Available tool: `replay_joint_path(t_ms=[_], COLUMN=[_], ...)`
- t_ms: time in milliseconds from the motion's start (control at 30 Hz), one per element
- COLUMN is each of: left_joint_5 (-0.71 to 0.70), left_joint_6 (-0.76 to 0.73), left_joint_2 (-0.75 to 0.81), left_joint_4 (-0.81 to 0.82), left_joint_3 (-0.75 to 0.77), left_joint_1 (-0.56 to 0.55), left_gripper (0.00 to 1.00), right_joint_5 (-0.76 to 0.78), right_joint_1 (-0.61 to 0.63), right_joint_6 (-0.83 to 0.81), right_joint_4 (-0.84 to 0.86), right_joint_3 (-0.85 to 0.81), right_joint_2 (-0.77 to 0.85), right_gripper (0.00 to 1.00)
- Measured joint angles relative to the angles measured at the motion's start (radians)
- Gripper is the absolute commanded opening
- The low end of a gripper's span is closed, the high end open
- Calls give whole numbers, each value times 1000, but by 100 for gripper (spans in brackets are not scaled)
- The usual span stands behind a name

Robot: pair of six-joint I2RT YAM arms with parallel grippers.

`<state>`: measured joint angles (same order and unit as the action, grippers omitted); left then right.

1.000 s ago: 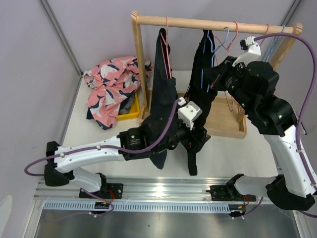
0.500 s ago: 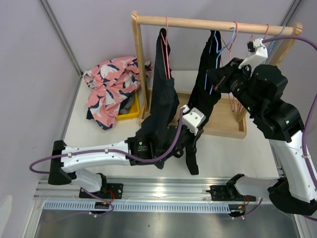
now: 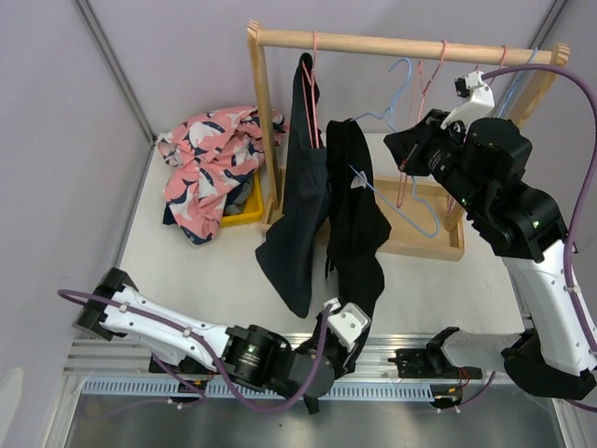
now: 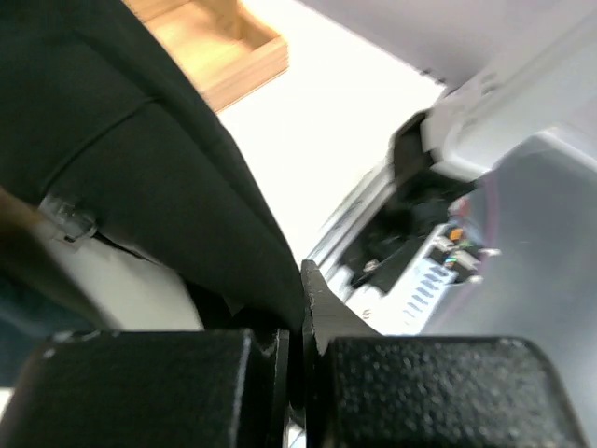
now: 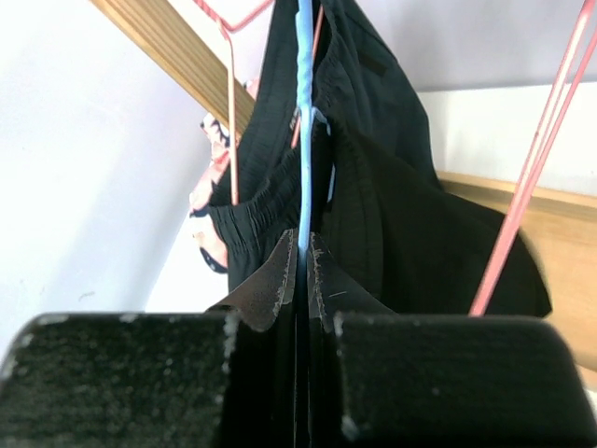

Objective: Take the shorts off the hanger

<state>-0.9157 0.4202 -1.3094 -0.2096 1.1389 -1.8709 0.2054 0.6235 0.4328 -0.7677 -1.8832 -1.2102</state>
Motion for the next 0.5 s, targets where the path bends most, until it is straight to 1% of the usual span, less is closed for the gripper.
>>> replay_joint_path(t_ms=[100,167,267,400,500], left_joint_5=[-34,-27,10,58,108], left_joint_6=[32,34,21,-57,-96], left_joint_2=[-43,-62,-64,-64,-88], left_joint_4=[-26,-36,-32,8,-21], left_joint_3=[-4,-4,-3,23,142], left_joint_1=[16,59,185,371,523], left_gripper=[0,0,0,0,0], right_joint_5=[-3,-3,-3,-3,-3], right_joint_1=[0,-1,-1,-1,-1], right_joint_6=[7,20,50,108,141], right_joint_4=[-18,-32,-71,-142,-179], right_joint_3=[0,0,5,39,80], right_joint_2=[3,13,50,145,233], right_gripper=[0,0,0,0,0])
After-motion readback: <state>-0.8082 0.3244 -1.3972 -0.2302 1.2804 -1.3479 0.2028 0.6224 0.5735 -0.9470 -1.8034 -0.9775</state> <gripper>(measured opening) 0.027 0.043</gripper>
